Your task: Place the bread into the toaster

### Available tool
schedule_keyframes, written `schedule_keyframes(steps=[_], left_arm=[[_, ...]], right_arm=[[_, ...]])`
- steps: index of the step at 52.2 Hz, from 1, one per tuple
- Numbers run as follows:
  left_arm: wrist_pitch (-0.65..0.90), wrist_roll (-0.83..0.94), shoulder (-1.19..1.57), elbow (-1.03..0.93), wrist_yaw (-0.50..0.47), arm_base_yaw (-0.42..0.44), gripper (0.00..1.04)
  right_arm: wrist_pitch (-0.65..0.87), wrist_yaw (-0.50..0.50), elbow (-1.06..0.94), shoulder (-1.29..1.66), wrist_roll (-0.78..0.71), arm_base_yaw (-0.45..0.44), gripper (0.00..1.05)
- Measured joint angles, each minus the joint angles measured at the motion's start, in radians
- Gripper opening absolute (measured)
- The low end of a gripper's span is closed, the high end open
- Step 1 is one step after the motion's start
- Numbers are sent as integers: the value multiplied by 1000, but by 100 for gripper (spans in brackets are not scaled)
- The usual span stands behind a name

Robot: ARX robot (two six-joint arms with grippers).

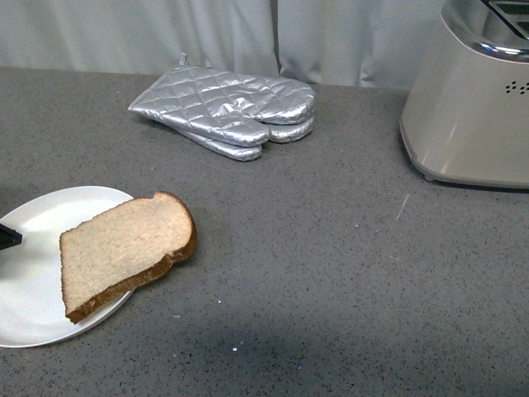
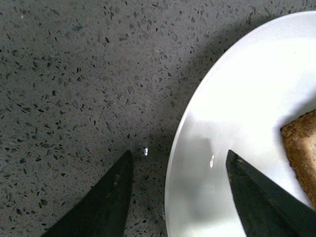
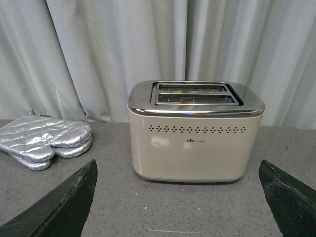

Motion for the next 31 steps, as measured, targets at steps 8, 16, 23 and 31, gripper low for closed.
schedule_keyframes(steps=[8,16,23,31], left_arm=[[-15,5,0,-1,4,-1,34],[-28,-12,-1,-4,22,1,11],[-51,-68,-25,-21,59,-6,4],[-52,-145,-80,-47,82,-55,4]], right_arm=[[0,0,0,0,0,0,95],[0,0,0,0,0,0,95],[0,0,0,0,0,0,95],[0,0,0,0,0,0,95]])
